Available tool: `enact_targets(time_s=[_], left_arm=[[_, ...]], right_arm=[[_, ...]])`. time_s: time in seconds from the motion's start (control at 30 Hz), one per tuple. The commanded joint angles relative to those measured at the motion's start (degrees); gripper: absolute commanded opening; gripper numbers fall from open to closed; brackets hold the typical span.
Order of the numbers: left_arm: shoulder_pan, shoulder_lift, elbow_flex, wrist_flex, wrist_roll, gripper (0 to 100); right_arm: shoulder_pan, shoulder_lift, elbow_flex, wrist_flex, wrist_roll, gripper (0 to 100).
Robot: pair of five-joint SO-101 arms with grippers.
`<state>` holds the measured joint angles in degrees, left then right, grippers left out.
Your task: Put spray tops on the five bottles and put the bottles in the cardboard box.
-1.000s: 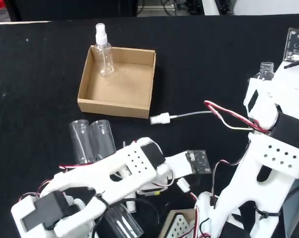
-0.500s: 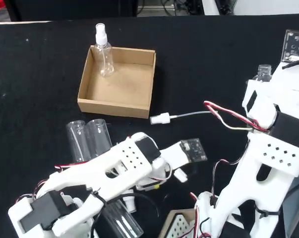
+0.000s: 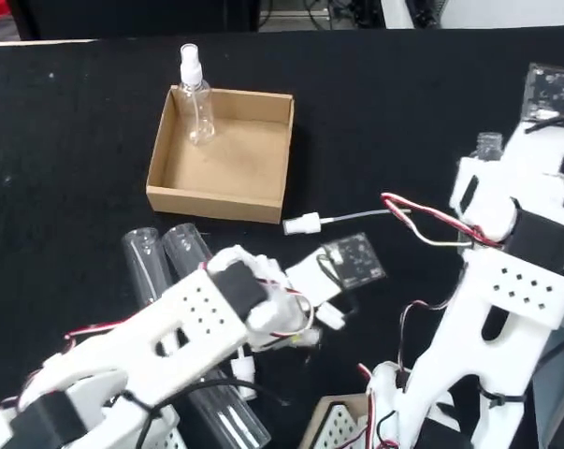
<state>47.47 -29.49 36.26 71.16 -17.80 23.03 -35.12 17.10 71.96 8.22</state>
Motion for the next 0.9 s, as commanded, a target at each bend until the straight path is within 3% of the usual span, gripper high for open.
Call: enact_targets(time_s=[0.0, 0.4, 0.87], left_arm=[[-3.03, -6.77, -1.01, -0.18, 0.53, 12], [-3.91, -15.21, -0.92, 0.18, 4.75, 12], [0.04, -7.38, 3.3, -4.84, 1.41, 13]], right_arm=[[-2.81, -0.31, 0.4, -0.88, 0.53, 6.4], [-3.69, -0.31, 4.0, -3.52, 0.53, 6.4], [-3.08, -0.31, 5.14, -4.57, 0.62, 6.4]])
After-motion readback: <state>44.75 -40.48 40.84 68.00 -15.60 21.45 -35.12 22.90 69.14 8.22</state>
